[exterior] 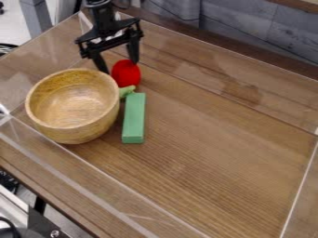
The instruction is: Move the red fruit to the right
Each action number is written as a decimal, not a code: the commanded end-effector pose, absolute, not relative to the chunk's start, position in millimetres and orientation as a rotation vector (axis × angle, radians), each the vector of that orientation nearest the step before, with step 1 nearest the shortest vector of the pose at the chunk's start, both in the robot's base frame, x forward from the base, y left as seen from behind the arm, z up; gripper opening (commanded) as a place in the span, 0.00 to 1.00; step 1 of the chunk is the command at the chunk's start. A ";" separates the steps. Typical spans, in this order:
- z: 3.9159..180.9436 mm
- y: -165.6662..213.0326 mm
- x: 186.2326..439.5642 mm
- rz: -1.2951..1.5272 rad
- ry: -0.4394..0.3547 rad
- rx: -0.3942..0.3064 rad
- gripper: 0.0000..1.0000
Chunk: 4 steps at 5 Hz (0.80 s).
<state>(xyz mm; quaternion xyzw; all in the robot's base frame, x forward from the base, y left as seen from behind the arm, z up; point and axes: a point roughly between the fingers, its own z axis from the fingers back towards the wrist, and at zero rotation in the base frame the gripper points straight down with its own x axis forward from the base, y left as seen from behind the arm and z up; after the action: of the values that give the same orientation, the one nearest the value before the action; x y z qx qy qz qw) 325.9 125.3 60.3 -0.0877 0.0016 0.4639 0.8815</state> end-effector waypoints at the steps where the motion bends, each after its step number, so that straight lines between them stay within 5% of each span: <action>1: 91.7 116.8 338.4 0.952 -0.100 -0.209 1.00; 4: 109.6 125.5 337.0 0.917 -0.182 -0.220 1.00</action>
<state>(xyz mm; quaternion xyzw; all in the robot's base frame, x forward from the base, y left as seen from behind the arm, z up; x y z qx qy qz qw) 331.6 122.6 80.9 -0.1060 -0.0448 0.4491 0.8860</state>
